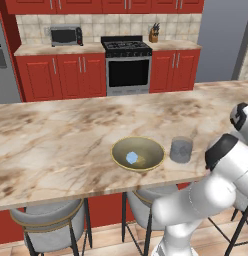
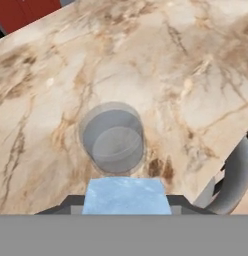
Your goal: There are four ice cubes in the ice bowl. Place two ice cubes in each glass of water.
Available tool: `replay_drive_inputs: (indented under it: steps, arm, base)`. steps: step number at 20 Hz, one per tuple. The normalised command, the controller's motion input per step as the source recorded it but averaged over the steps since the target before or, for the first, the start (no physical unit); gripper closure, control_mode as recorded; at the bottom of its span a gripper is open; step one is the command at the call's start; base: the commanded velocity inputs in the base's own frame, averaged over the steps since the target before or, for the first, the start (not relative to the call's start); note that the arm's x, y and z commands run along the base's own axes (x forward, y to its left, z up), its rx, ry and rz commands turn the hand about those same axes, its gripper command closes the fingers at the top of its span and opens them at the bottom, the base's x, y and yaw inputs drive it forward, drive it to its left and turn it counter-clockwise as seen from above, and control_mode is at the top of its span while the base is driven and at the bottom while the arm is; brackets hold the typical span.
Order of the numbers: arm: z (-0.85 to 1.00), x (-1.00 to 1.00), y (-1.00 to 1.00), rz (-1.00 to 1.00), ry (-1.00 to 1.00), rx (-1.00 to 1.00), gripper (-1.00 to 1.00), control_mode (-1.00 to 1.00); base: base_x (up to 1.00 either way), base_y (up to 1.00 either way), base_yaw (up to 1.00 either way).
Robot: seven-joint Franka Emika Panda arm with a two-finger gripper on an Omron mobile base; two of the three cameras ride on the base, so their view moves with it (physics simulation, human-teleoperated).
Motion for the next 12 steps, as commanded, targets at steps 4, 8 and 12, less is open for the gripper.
replay_drive_inputs:
  steps: [4,8,12]
  arm:
    - [-0.16,0.26,-0.28,0.01,0.0,0.06,1.0,-1.0]
    - [-0.01,0.34,-0.22,0.0,0.02,0.08,1.0,-1.0]
    - [-0.08,0.28,-0.23,0.0,0.07,0.1,1.0,-1.0]
  base:
    - [0.0,0.0,0.0]
    - [0.0,0.0,0.0]
    - [0.0,0.0,0.0]
